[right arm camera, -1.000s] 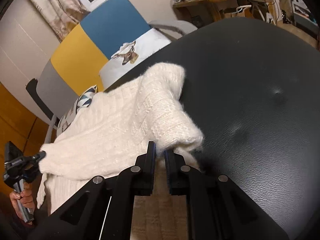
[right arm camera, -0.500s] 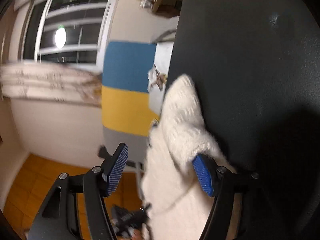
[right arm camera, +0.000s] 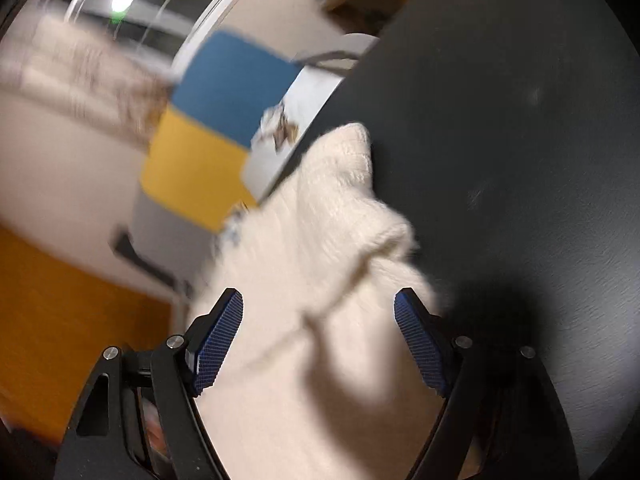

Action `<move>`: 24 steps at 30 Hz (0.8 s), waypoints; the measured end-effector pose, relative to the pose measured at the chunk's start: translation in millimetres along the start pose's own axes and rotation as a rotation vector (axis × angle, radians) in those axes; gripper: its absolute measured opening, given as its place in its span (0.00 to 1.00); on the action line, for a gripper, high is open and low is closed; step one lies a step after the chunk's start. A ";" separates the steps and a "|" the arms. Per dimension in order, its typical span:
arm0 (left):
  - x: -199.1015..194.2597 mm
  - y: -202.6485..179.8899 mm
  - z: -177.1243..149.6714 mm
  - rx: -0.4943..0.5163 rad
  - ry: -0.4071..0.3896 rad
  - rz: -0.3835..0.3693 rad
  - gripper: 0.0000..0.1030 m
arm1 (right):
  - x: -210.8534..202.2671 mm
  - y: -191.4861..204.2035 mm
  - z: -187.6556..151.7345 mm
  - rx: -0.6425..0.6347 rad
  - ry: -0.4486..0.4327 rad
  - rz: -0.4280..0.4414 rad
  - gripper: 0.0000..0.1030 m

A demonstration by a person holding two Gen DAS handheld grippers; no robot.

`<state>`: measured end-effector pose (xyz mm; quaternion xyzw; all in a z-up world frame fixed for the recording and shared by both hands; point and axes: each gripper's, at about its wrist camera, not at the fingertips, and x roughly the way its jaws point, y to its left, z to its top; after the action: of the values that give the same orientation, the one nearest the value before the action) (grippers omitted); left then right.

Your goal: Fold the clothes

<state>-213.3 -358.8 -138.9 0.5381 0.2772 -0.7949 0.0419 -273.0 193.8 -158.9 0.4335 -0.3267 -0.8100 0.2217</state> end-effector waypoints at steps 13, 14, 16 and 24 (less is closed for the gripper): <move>-6.1 -122.5 -4.0 0.383 0.010 -0.358 0.21 | 42.8 34.1 156.7 -0.408 0.450 0.063 0.50; 1.0 -140.1 -1.0 0.414 0.025 -0.380 0.23 | 49.7 28.4 161.7 -0.372 0.500 0.094 0.51; 22.9 -173.6 9.4 0.457 0.066 -0.404 0.25 | 60.7 20.1 165.6 -0.318 0.535 0.101 0.64; 103.4 -261.2 37.5 0.558 0.172 -0.368 0.26 | 111.2 -13.2 168.6 -0.215 0.556 0.079 0.75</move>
<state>-383.0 -133.0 -116.3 0.5346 0.1441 -0.7861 -0.2746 -475.3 188.3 -161.3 0.5999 -0.1825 -0.6808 0.3786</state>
